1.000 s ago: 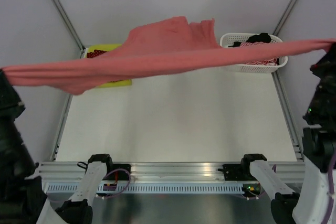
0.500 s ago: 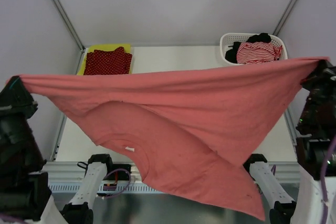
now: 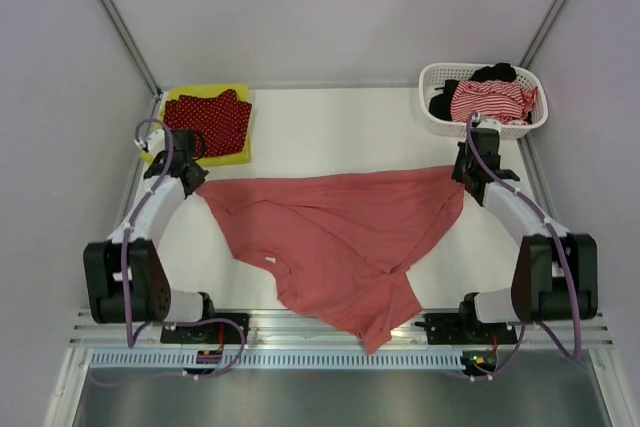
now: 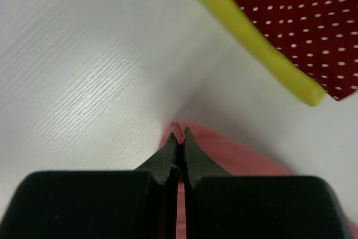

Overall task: Fold and stack the mixed laundry pile
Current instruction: Flatten out the T-shirt at the center of the board.

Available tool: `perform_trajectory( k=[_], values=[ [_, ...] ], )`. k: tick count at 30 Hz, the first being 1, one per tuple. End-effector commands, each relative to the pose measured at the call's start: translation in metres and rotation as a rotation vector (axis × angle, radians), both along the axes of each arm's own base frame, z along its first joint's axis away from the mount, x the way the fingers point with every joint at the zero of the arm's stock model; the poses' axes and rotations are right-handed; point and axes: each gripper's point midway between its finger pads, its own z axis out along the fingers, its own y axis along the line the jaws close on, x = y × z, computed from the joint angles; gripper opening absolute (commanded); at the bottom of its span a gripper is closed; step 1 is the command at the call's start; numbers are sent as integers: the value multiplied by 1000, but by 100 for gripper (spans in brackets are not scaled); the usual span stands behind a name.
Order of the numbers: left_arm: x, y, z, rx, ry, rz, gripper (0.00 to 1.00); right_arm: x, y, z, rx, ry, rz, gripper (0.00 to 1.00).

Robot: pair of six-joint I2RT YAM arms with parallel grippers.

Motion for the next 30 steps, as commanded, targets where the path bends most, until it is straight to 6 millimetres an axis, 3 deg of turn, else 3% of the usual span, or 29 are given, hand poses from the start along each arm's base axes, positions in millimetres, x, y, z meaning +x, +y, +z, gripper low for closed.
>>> perform_trajectory(
  k=[1, 3, 6, 9, 10, 11, 13, 15, 16, 17, 18, 19, 21, 22, 23, 26, 28, 30],
  values=[
    [47, 2, 20, -23, -120, 40, 2, 66, 0, 39, 10, -173, -2, 1],
    [54, 1, 10, -40, -100, 44, 2, 81, 0, 46, 10, -202, 0, 0],
    [57, -1, 8, -48, -112, 37, 2, 90, 2, 42, 11, -191, 12, 4],
    [58, -4, 11, -49, -118, 14, 2, 86, -1, 32, 4, -129, 0, 55],
    [56, -4, 12, -48, -119, 8, 2, 83, -4, 32, 1, -120, -24, 88],
    [54, -7, 12, -57, -122, -4, 2, 76, -5, 29, 3, -96, -42, 98],
    [49, -9, 15, -66, -132, -16, 2, 64, -3, 36, 16, -96, -53, 98],
    [44, -13, 14, -80, -130, -37, 2, 41, 10, 27, 35, -43, -39, 98],
    [42, -15, 14, -82, -130, -45, 2, 32, 29, 40, 69, -77, -21, 98],
    [39, -16, 18, -85, -141, -53, 2, 16, 44, 27, 91, -41, 17, 98],
    [35, -16, 13, -84, -131, -51, 2, 7, 61, 26, 106, -36, 63, 98],
    [31, -15, 14, -80, -136, -50, 2, -15, 99, 19, 133, -4, 159, 98],
    [25, -15, 8, -75, -121, -53, 2, -43, 141, 7, 194, 44, 263, 98],
    [23, -15, 8, -75, -121, -53, 2, -64, 171, 7, 214, 49, 348, 98],
    [22, -15, 7, -77, -121, -54, 2, -86, 180, -8, 218, 100, 359, 98],
    [20, -17, 3, -82, -112, -59, 2, -133, 211, -19, 197, 163, 444, 98],
    [19, -17, 1, -82, -106, -59, 2, -161, 234, -25, 176, 195, 535, 98],
    [17, -18, -1, -85, -101, -63, 2, -178, 242, -33, 163, 232, 534, 98]
  ],
)
